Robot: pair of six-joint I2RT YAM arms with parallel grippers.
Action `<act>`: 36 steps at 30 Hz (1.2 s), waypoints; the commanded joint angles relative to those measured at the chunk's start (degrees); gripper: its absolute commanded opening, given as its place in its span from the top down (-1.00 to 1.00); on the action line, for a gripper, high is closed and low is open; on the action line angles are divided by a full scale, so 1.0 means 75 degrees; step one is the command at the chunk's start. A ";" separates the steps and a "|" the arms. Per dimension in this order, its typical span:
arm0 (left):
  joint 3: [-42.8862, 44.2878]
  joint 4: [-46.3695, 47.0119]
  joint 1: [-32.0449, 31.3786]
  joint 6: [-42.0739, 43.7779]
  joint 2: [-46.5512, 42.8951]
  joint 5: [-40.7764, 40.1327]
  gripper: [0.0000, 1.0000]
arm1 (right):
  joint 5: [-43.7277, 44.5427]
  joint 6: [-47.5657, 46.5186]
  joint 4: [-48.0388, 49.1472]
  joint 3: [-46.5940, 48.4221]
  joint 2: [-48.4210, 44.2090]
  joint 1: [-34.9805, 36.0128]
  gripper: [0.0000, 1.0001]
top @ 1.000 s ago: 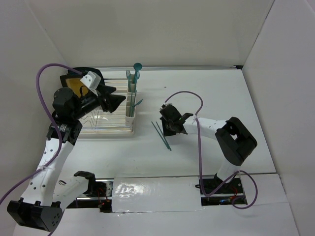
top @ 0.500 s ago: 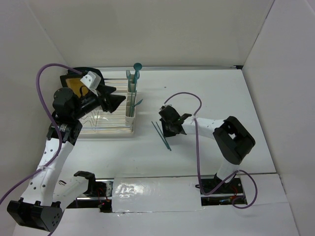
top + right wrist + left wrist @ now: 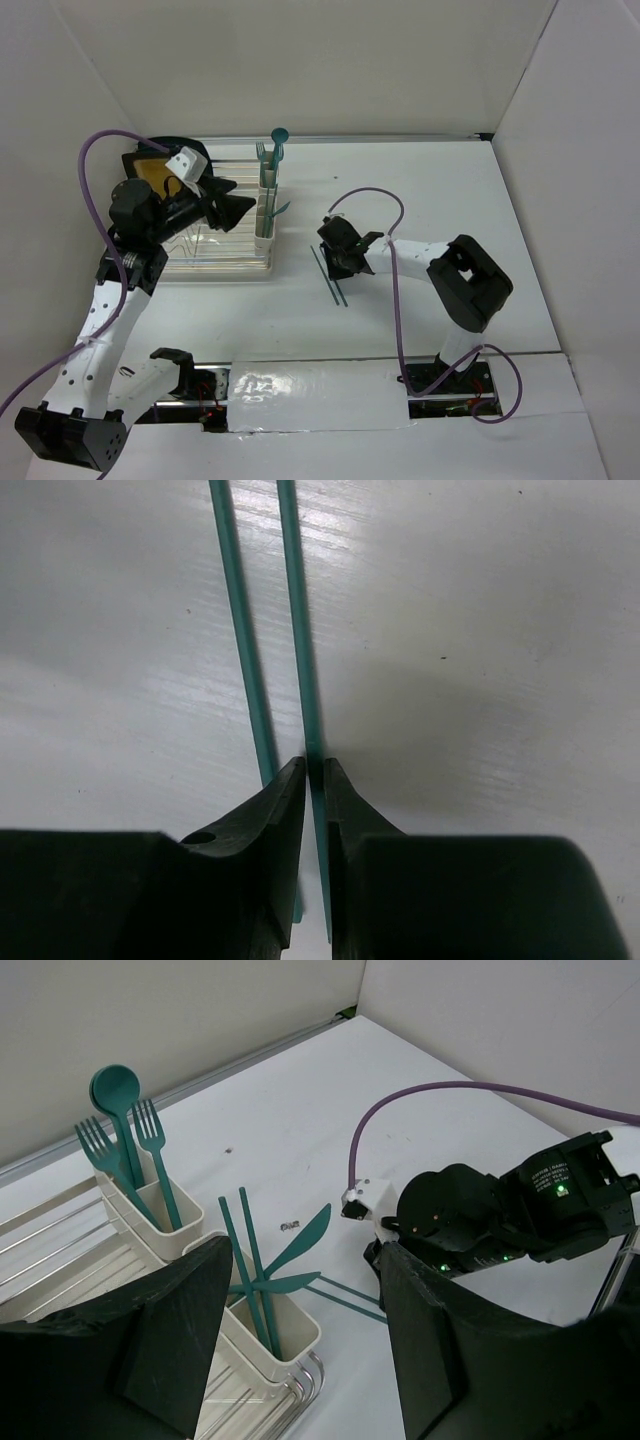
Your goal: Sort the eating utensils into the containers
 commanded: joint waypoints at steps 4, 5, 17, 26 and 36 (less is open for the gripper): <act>0.0115 0.0032 0.0045 0.0296 -0.0041 0.0084 -0.46 | 0.0314 -0.0135 -0.0611 0.0053 0.0775 0.0064 0.58; 0.0127 0.0032 0.0034 0.0319 -0.0040 0.0108 -0.46 | 0.0314 -0.0146 -0.0680 0.0053 0.0845 0.0064 0.54; 0.0279 -0.0283 0.0034 0.0472 0.0076 0.0400 -0.46 | -0.0084 -0.0275 -0.0586 -0.0287 0.0764 0.0029 1.00; 0.1707 -0.1455 -0.0506 -0.1320 0.1189 -0.0053 -0.49 | -0.0890 -0.0065 -0.0050 -0.0355 -0.1343 -0.0427 1.00; 0.2002 -0.0929 -0.2740 -0.2609 0.2360 -0.2313 -0.48 | -0.1758 0.0322 0.0912 -0.0685 -0.3698 -0.1061 1.00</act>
